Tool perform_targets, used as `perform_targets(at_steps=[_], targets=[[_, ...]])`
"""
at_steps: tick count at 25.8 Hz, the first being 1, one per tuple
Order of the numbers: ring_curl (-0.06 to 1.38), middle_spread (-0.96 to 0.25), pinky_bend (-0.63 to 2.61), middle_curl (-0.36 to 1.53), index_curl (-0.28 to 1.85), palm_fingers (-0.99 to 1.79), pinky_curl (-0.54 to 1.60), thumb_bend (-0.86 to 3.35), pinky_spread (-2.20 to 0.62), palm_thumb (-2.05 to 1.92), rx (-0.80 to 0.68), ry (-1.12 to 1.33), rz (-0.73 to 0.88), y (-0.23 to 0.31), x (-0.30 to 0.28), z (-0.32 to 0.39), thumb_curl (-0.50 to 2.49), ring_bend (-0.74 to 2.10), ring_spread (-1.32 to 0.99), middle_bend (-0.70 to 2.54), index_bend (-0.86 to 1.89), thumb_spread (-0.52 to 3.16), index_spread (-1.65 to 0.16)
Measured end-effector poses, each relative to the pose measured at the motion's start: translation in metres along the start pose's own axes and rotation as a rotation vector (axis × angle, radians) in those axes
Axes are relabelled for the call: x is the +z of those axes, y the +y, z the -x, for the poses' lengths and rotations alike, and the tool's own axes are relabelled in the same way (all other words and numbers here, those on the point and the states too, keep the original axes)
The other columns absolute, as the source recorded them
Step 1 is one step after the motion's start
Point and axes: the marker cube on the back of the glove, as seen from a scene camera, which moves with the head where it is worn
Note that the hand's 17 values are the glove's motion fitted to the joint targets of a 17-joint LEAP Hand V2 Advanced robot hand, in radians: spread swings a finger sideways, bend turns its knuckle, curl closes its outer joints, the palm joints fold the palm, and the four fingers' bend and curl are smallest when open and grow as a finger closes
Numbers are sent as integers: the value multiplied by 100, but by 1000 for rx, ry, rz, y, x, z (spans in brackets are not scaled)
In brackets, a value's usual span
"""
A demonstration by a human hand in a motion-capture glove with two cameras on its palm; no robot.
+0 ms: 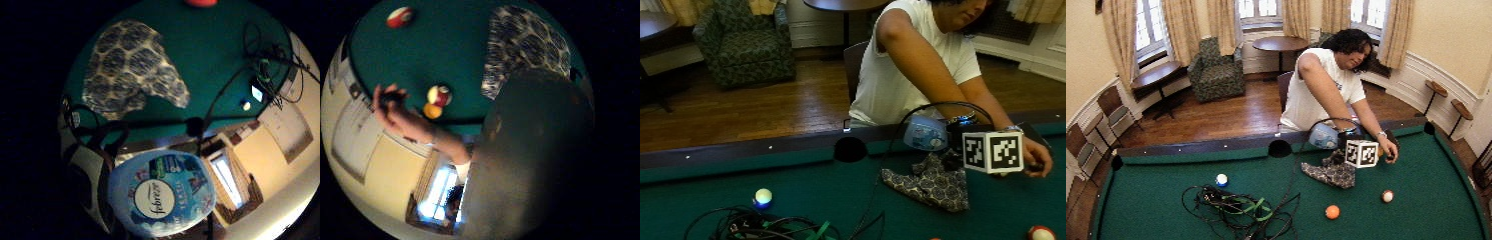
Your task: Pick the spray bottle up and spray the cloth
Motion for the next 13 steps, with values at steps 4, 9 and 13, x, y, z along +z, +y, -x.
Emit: perform_targets(at_steps=[4,9,13], targets=[[49,-21,47,56,60,139,43,-3,-30,94,-157,-148,-112,0,-27,41,84,77,-22,68,41,22,-27],[49,-21,47,57,60,139,43,-3,-30,94,-297,-248,-231,-2,-54,67,84,77,-22,68,40,21,-27],[49,-21,47,57,60,139,43,-3,-30,94,-429,-303,-282,1,-70,83,84,77,-22,68,40,21,-27]])
